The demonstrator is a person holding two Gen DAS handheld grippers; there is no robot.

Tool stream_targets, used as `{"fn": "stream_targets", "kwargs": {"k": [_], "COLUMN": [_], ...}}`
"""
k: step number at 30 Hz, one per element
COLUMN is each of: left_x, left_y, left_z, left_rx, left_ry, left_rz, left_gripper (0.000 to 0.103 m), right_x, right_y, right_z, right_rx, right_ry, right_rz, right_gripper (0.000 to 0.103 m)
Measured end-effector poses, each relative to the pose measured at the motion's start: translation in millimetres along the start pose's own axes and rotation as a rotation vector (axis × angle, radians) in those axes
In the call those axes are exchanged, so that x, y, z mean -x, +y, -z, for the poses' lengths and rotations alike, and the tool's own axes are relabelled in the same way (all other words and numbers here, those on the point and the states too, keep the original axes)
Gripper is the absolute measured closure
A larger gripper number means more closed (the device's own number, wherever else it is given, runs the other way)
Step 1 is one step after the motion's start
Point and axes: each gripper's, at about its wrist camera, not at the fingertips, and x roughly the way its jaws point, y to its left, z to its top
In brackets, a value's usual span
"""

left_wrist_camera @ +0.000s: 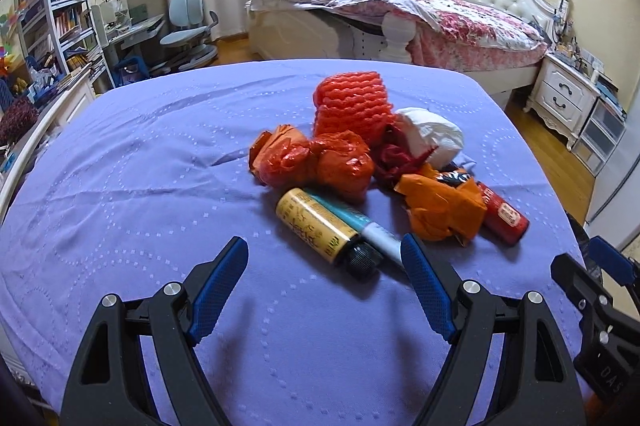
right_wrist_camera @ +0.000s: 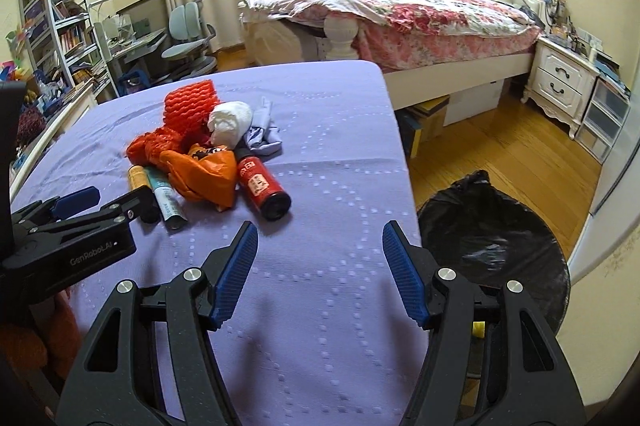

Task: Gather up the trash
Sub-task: 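Move both tools back over the table toward the gold can and teal tube, then grasp the gold can with the left tool while the right tool grasps the teal tube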

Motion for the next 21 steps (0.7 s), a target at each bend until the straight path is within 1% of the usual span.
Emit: {"fn": "stream_targets", "kwargs": {"k": [2, 6, 9, 15, 18, 20, 21], "left_x": [-4, -15, -18, -17, -20, -22, -23], "left_y": [1, 9, 17, 34, 39, 37, 35], "left_z": [-2, -7, -5, 1, 2, 1, 0], "left_rx": [0.001, 0.026, 0.044, 0.068, 0.076, 0.061, 0.050], "left_ry": [0.004, 0.040, 0.069, 0.101, 0.110, 0.112, 0.107], "left_rz": [-0.007, -0.013, -0.009, -0.008, 0.002, 0.007, 0.008], "left_gripper": [0.024, 0.024, 0.024, 0.024, 0.030, 0.037, 0.039], "right_x": [-3, -6, -8, -11, -13, -14, -14], "right_y": [3, 5, 5, 10, 12, 16, 17], "right_z": [0, -3, -4, -2, -2, -1, 0], "right_rx": [0.002, -0.001, 0.000, 0.009, 0.014, 0.016, 0.020], "right_ry": [0.004, 0.011, 0.017, 0.027, 0.033, 0.039, 0.040], "right_rz": [-0.003, -0.008, -0.011, -0.018, -0.023, -0.028, -0.028], "right_gripper": [0.040, 0.040, 0.040, 0.040, 0.040, 0.040, 0.040]}}
